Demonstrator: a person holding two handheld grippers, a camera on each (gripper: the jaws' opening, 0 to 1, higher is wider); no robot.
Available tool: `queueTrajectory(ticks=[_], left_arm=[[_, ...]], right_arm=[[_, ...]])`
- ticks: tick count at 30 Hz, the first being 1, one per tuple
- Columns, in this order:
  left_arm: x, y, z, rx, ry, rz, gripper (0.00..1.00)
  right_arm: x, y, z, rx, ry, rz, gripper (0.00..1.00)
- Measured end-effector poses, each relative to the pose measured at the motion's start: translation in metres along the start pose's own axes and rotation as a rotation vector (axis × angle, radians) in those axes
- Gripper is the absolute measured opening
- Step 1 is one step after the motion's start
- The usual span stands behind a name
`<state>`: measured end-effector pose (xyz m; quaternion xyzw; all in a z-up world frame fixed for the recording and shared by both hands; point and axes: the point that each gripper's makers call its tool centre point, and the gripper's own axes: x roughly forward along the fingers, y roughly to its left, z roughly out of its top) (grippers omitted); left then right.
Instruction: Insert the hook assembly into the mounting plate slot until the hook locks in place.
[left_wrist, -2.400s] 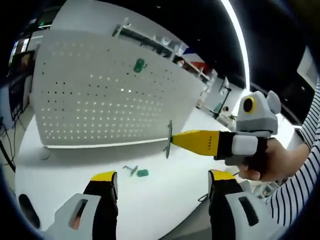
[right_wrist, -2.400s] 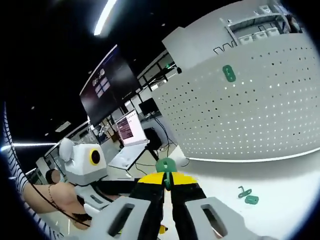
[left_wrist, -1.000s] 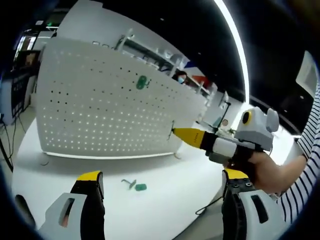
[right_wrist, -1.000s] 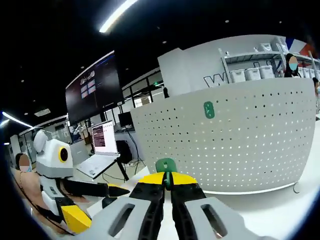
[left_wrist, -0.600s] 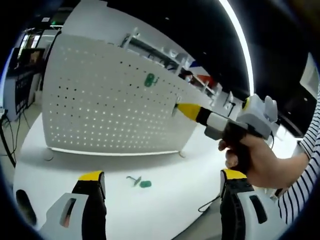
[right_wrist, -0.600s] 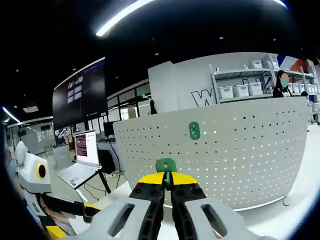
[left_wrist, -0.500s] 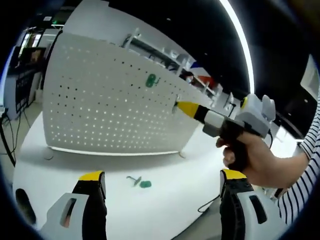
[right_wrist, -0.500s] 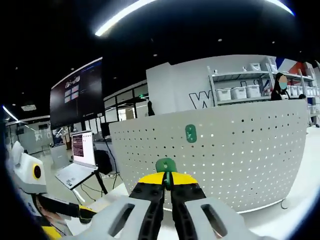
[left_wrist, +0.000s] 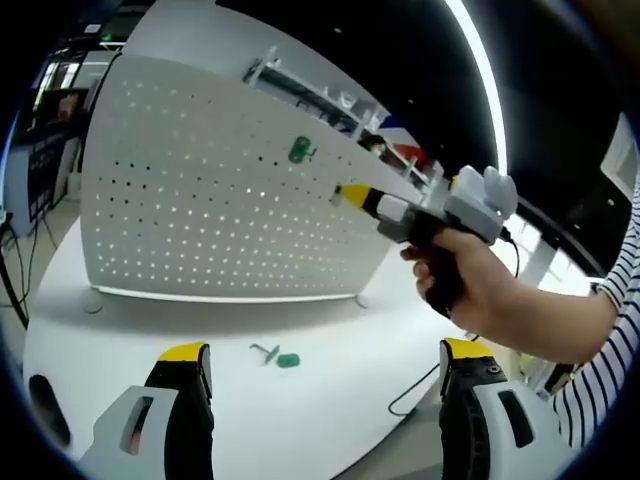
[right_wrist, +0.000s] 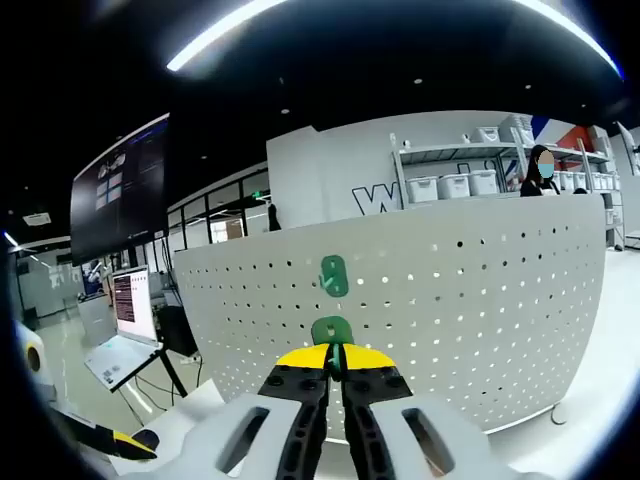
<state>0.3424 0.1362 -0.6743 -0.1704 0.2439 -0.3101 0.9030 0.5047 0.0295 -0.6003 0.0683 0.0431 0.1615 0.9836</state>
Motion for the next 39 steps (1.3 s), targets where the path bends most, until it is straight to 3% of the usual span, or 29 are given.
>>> queueTrajectory(ticks=[7,16,27,39], left_arm=[[0.001,0.002,0.003,0.013,0.008,0.01,0.97],[0.001,0.008,0.007,0.029,0.017,0.022,0.97],[-0.001,0.021,0.007,0.011,0.021,0.058,0.96],[0.004,0.024,0.005,0.0,0.027,0.069,0.94]], right_arm=[[0.01,-0.014,0.003,0.002,-0.007,-0.037,0.0],[0.03,-0.016,0.009,0.006,-0.014,-0.032,0.0],[0.053,-0.029,0.027,0.027,-0.059,-0.064,0.0],[0.061,-0.039,0.044,0.016,-0.105,-0.087,0.0]])
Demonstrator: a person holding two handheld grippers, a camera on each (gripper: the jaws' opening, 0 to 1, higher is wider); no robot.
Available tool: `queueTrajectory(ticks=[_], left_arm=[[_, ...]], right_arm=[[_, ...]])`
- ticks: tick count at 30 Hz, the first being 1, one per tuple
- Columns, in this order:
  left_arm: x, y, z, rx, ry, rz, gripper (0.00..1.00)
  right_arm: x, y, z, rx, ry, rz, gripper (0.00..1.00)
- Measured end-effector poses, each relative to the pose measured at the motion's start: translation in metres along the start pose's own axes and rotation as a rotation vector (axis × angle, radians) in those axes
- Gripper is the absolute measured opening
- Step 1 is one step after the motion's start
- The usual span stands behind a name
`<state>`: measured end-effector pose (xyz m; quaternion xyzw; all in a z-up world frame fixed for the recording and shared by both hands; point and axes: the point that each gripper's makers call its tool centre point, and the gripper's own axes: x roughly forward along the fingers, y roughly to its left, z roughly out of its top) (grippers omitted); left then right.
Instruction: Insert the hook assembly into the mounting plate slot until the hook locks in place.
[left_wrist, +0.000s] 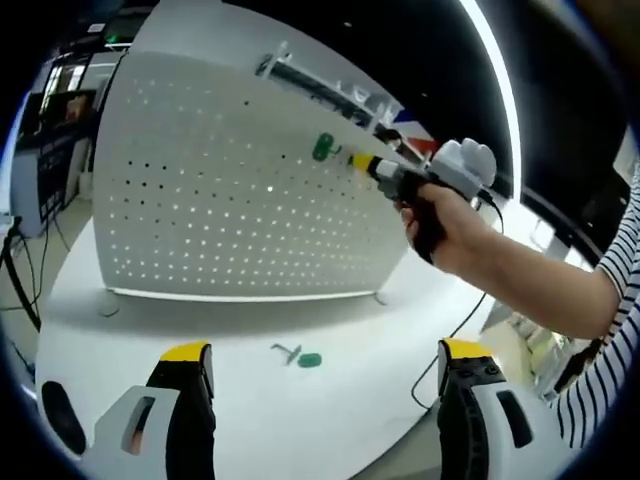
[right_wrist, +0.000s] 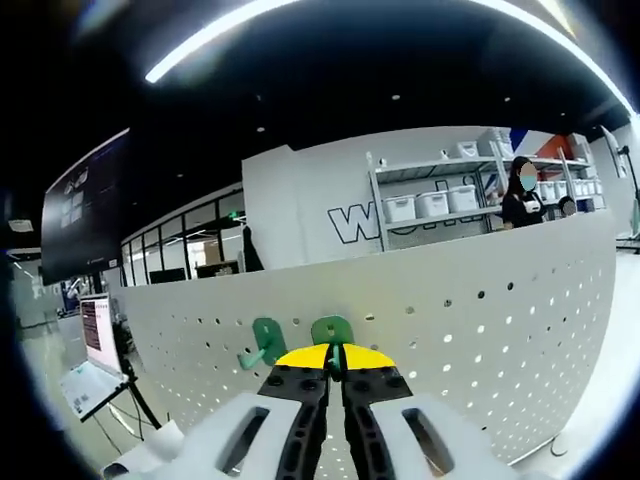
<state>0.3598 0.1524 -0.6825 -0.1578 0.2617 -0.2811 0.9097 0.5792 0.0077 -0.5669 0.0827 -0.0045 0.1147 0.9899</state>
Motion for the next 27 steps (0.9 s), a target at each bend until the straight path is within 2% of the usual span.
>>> queueTrajectory(ticks=[18,22,27], left_arm=[[-0.0041,0.005,-0.0032,-0.02,0.002,0.023,0.92],[-0.0044,0.007,-0.0046,-0.027,0.001,0.027,0.92],[-0.0054,0.0085,-0.0061,-0.03,0.005,0.03,0.92]], right_arm=[[0.0078,0.0018,0.0052,-0.005,-0.033,-0.027,0.01],[0.0073,-0.0008,-0.0003,0.03,-0.022,-0.057,0.01],[0.0093,0.0015,0.0018,-0.03,-0.041,-0.072,0.01]])
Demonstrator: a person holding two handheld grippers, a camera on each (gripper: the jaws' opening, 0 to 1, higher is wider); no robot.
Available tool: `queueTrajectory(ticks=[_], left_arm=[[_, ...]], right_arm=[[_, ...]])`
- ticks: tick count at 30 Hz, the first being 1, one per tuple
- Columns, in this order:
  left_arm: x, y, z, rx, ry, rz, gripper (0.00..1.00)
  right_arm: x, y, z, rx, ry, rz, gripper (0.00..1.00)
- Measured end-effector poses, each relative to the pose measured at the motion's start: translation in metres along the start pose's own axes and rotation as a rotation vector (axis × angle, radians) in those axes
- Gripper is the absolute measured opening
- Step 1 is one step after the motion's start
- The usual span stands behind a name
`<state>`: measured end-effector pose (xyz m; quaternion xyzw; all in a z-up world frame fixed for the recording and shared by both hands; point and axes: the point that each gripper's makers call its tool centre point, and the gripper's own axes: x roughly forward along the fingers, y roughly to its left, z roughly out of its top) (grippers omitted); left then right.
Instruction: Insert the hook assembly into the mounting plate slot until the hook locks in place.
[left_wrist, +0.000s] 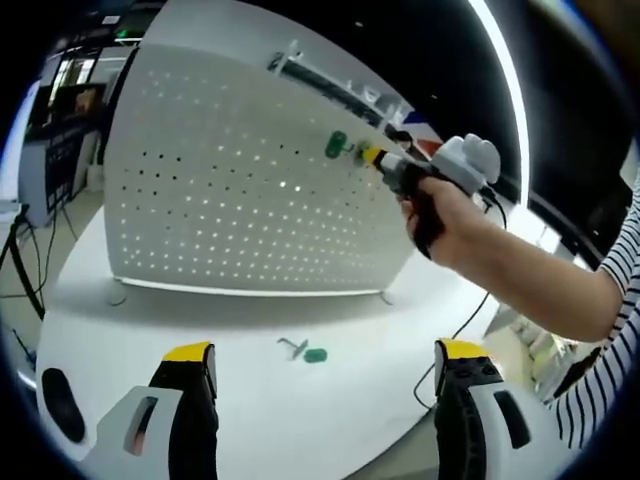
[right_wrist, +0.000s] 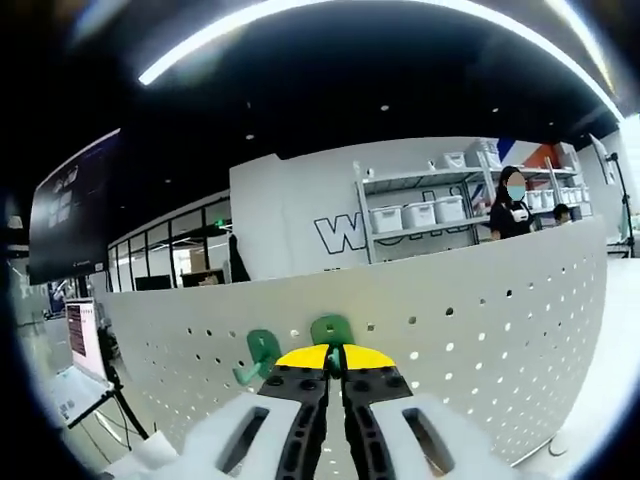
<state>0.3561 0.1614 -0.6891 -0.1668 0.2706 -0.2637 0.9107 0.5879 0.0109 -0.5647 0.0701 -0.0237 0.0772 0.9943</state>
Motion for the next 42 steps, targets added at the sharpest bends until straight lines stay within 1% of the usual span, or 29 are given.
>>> queueTrajectory(ticks=[5,8,12,15,17,19,22,24,27,32,35,36,37,38,40,42], left_arm=[[0.0,0.002,-0.001,-0.016,-0.001,0.002,0.91],[0.0,0.003,-0.001,-0.018,-0.001,0.003,0.91],[0.0,0.003,-0.001,-0.019,-0.003,0.003,0.91],[0.0,0.005,-0.002,-0.02,0.001,0.013,0.92],[0.0,0.006,-0.002,-0.023,-0.002,0.024,0.94],[0.0,0.008,-0.004,-0.028,0.001,0.028,0.94],[-0.001,0.008,-0.003,-0.037,-0.004,0.03,0.95],[-0.003,0.007,-0.004,-0.036,-0.002,0.031,0.95],[-0.004,0.008,-0.006,-0.035,0.002,0.034,0.95],[-0.005,0.011,-0.012,-0.049,0.011,0.04,0.95],[-0.006,0.009,-0.012,-0.047,0.013,0.037,0.95],[-0.005,0.008,-0.012,-0.048,0.012,0.034,0.95],[-0.005,0.008,-0.012,-0.049,0.011,0.032,0.95],[-0.005,0.008,-0.013,-0.051,0.013,0.031,0.95],[-0.004,0.007,-0.015,-0.056,0.02,0.029,0.95],[-0.004,0.005,-0.019,-0.056,0.03,0.026,0.95]], right_arm=[[0.003,-0.001,-0.006,0.007,0.005,-0.011,0.01],[0.001,-0.001,-0.005,0.011,-0.006,-0.02,0.01],[0.001,0.0,-0.005,-0.018,-0.007,-0.019,0.01],[0.0,0.0,-0.005,-0.033,0.005,-0.016,0.01],[0.002,0.0,-0.005,-0.02,0.013,-0.019,0.01],[0.002,0.001,-0.004,-0.024,0.032,-0.021,0.01],[0.001,0.001,-0.006,-0.031,0.039,-0.014,0.03],[-0.001,-0.001,-0.007,-0.029,0.04,-0.01,0.05],[-0.003,-0.007,-0.005,-0.01,0.038,-0.019,0.15],[-0.009,-0.01,0.001,0.065,0.039,0.007,0.17],[-0.014,-0.011,0.009,0.048,0.029,0.027,0.18],[-0.015,-0.01,0.011,0.066,0.023,0.044,0.18],[-0.017,-0.006,0.01,0.123,0.039,0.076,0.18],[-0.019,-0.007,0.009,0.137,0.049,0.084,0.18],[-0.023,-0.012,0.004,0.111,0.072,0.086,0.19],[-0.031,-0.014,-0.002,0.089,0.081,0.094,0.22]])
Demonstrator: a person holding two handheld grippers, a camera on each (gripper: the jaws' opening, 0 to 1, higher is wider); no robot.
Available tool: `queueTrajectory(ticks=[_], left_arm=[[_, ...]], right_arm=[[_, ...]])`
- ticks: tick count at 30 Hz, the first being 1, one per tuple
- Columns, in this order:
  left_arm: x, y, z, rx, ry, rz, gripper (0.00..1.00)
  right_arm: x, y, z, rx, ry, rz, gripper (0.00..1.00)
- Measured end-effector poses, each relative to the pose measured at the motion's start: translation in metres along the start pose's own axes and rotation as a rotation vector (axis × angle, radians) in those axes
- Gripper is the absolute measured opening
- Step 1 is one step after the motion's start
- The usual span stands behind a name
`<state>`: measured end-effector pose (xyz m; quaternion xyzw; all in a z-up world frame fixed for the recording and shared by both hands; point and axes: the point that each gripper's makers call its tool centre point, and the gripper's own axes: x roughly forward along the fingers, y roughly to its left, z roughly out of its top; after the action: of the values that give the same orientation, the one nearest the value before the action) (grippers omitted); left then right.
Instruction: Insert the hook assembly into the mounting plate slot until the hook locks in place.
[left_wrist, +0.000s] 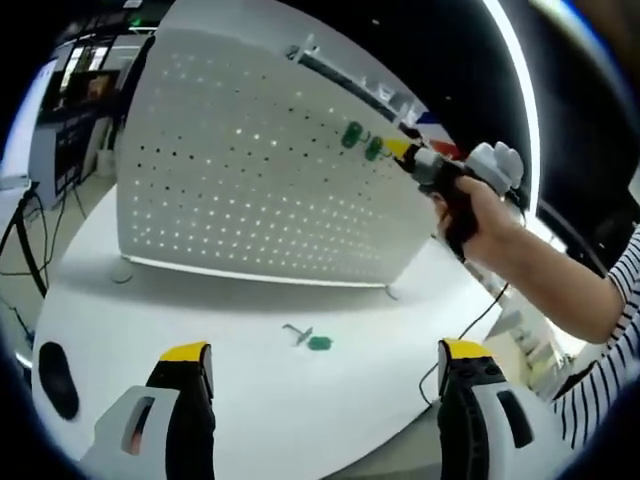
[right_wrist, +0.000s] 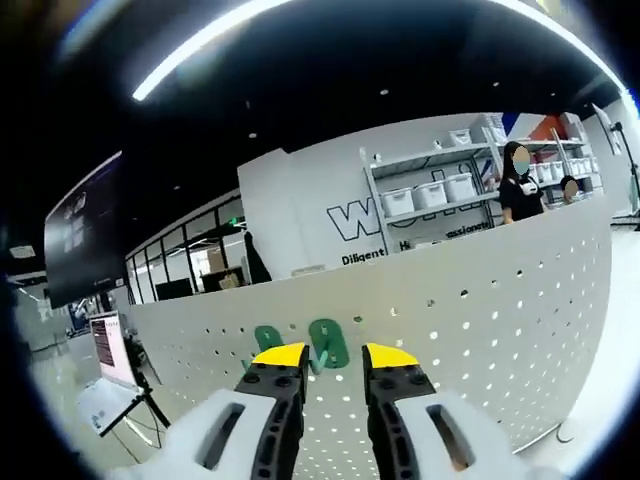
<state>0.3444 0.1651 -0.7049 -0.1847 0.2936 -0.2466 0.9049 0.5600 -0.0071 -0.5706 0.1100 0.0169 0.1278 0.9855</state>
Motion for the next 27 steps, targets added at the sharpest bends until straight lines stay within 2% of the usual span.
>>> queueTrajectory(ticks=[2,5,14,20,23,27], left_arm=[[0.0,-0.001,-0.003,0.002,0.009,0.0,0.95],[-0.001,-0.002,-0.007,0.002,0.021,0.001,0.94],[-0.002,-0.004,-0.021,-0.008,0.042,0.0,0.94],[-0.004,-0.005,-0.029,-0.015,0.058,0.004,0.93],[-0.006,-0.003,-0.034,-0.021,0.074,0.009,0.93],[-0.01,0.001,-0.037,-0.024,0.085,0.018,0.93]], right_arm=[[-0.009,-0.004,-0.012,-0.049,0.047,-0.005,0.22],[-0.022,-0.01,-0.022,-0.047,0.05,-0.008,0.21],[-0.057,-0.026,-0.065,-0.09,0.174,-0.018,0.21],[-0.079,-0.027,-0.093,-0.138,0.258,0.016,0.2],[-0.091,-0.023,-0.118,-0.187,0.351,0.073,0.2],[-0.102,-0.02,-0.133,-0.228,0.386,0.102,0.2]])
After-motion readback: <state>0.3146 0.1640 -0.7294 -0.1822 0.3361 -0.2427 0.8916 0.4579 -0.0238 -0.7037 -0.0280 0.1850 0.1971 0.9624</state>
